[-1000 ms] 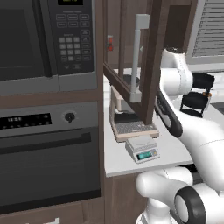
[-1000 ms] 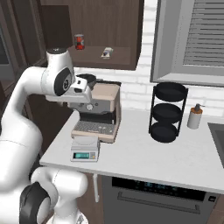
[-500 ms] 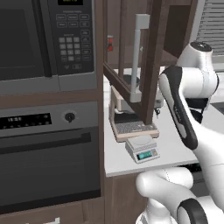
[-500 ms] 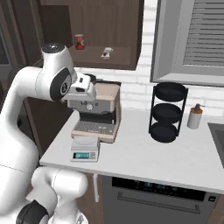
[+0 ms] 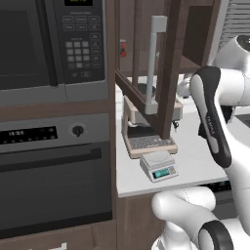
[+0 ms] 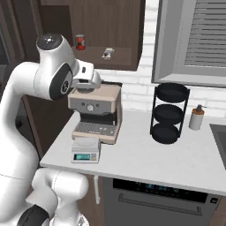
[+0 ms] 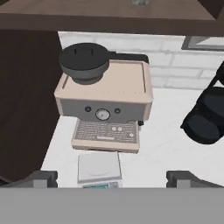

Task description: Pick the bar and place it on the digital scale for weighing, and close the cabinet.

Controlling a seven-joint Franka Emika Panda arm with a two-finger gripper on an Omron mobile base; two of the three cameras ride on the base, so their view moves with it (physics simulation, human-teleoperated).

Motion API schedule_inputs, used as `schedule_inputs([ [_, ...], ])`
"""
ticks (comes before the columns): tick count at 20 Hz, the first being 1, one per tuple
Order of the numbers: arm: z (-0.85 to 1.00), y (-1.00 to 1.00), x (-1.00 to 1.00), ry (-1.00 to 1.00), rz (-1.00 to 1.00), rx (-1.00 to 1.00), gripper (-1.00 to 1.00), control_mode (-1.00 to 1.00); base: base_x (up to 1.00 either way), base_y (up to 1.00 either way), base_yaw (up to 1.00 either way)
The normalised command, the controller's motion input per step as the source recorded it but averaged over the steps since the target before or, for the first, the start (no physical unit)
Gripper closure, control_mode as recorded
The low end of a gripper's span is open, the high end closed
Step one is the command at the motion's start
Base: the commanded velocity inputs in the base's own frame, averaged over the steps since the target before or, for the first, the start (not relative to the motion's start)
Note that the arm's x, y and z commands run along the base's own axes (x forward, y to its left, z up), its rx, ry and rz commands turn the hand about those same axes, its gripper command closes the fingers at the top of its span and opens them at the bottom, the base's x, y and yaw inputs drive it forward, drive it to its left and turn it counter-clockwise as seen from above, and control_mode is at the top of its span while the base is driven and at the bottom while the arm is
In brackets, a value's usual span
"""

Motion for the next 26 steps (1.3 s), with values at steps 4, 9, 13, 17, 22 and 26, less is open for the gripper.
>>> schedule_inputs([
  [4,0.47,-0.19,0.01,0.0,0.0,0.01,-1.0,-1.0,0.0,0.0,0.0],
  [9,0.52,-0.2,0.06,-0.04,0.0,0.01,-1.0,-1.0,0.0,0.0,0.0],
  [13,0.41,-0.14,0.16,0.0,0.0,0.02,-1.0,-1.0,0.0,0.0,0.0],
  [17,0.27,-0.05,0.14,0.0,0.0,0.0,-1.0,-1.0,0.0,0.0,0.0],
  [22,0.04,0.03,0.57,-0.01,0.0,0.0,-1.0,-1.0,0.0,0.0,0.0],
  [26,0.0,0.0,0.75,-0.05,0.0,0.0,-1.0,-1.0,0.0,0.0,0.0],
])
